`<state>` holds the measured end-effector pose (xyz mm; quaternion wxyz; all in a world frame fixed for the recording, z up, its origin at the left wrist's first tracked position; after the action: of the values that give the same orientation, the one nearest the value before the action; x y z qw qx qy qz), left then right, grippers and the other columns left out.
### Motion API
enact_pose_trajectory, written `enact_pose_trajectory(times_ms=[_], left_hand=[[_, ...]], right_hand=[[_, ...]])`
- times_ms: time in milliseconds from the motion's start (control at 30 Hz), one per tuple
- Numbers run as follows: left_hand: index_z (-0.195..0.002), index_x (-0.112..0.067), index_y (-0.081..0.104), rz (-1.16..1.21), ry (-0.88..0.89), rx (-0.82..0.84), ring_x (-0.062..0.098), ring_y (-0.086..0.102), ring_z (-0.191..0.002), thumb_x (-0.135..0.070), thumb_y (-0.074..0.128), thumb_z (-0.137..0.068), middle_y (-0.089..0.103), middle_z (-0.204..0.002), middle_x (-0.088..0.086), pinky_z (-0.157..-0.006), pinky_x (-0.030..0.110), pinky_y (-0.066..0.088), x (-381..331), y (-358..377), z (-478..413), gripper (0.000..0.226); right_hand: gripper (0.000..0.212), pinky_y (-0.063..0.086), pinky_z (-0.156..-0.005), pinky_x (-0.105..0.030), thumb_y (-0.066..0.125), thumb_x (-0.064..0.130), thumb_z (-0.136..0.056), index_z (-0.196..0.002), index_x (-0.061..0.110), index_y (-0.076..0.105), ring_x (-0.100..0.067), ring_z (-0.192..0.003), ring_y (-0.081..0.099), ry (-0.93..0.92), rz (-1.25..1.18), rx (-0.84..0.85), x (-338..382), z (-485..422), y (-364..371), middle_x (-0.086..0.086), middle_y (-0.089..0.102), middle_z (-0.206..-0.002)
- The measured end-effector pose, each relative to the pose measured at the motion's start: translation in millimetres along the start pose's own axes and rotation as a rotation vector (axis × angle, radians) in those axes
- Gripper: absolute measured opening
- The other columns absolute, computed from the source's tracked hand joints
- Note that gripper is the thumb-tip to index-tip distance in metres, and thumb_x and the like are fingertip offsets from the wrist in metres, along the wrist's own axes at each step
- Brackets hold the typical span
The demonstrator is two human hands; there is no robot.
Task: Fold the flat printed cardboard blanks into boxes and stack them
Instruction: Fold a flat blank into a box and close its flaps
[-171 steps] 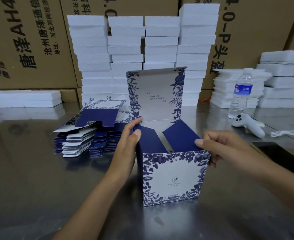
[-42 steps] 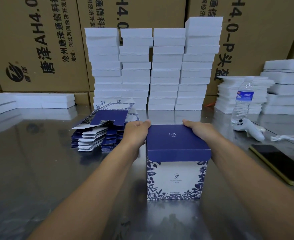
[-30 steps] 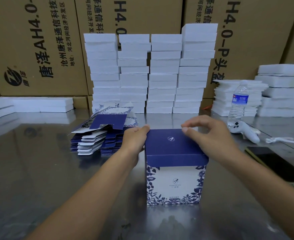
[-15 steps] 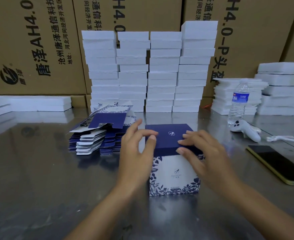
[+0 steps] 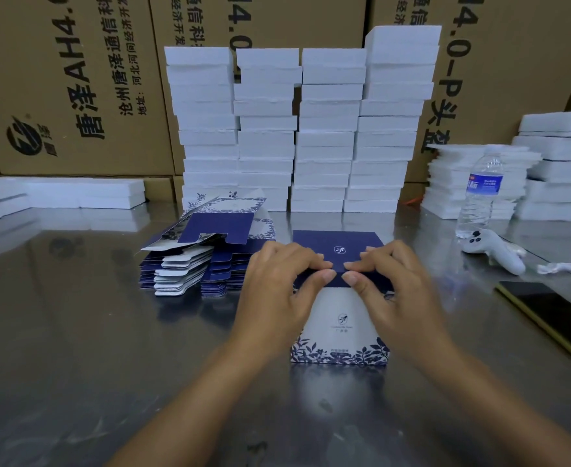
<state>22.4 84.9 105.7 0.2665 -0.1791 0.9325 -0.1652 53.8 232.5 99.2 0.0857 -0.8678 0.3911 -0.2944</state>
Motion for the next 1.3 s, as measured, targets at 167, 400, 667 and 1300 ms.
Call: enact_pose_trajectory(times_ms=[167,400,667,1300], left_hand=[[-0.083,-0.014,0.069,-0.009,0.037,-0.019,0.011,0.050,-0.085,-0.032,0.058,-0.087,0.068,-0.084,-0.011,-0.081,0.028,0.039,-1,0,1,0.021],[-0.091,-0.016,0.073,0.093,-0.020,-0.054,0.001,0.056,-0.098,-0.024,0.064,-0.081,0.060,-0.092,-0.025,-0.087,0.012,0.042,3,-6,6,0.016],[-0.090,-0.014,0.073,0.193,-0.073,-0.017,-0.003,0.062,-0.103,-0.009,0.072,-0.081,0.068,-0.097,-0.016,-0.089,0.021,0.049,16,-12,7,0.011],[-0.100,-0.014,0.069,0.183,-0.030,0.000,-0.007,0.054,-0.111,-0.002,0.058,-0.090,0.063,-0.108,-0.018,-0.083,0.008,0.043,13,-10,13,0.020]], right_hand=[[0.013,0.051,-0.065,-0.034,0.061,0.033,-0.083,-0.083,0.022,0.068,-0.005,-0.090,0.056,-0.005,0.003,0.000,2,-1,0,0.017,0.053,-0.086],[0.019,0.047,-0.086,-0.017,0.062,0.026,-0.084,-0.098,0.019,0.072,-0.004,-0.103,0.060,-0.024,-0.046,0.034,1,1,-8,0.008,0.062,-0.094],[0.015,0.042,-0.094,-0.012,0.063,0.024,-0.080,-0.094,0.024,0.068,-0.001,-0.106,0.060,0.003,-0.190,0.002,-10,3,-14,0.015,0.066,-0.101],[0.013,0.046,-0.090,-0.014,0.066,0.045,-0.077,-0.086,0.038,0.073,-0.002,-0.112,0.059,0.242,-0.512,-0.001,-50,11,-10,0.019,0.068,-0.109]])
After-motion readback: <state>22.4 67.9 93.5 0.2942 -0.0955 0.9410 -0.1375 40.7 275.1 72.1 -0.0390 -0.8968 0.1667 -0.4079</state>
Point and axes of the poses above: each hand's wrist, its own z-axis away from the middle knuckle, its own y-axis out of the palm, x = y × z, the point moved 9 cm from there along -z, towards the middle knuckle
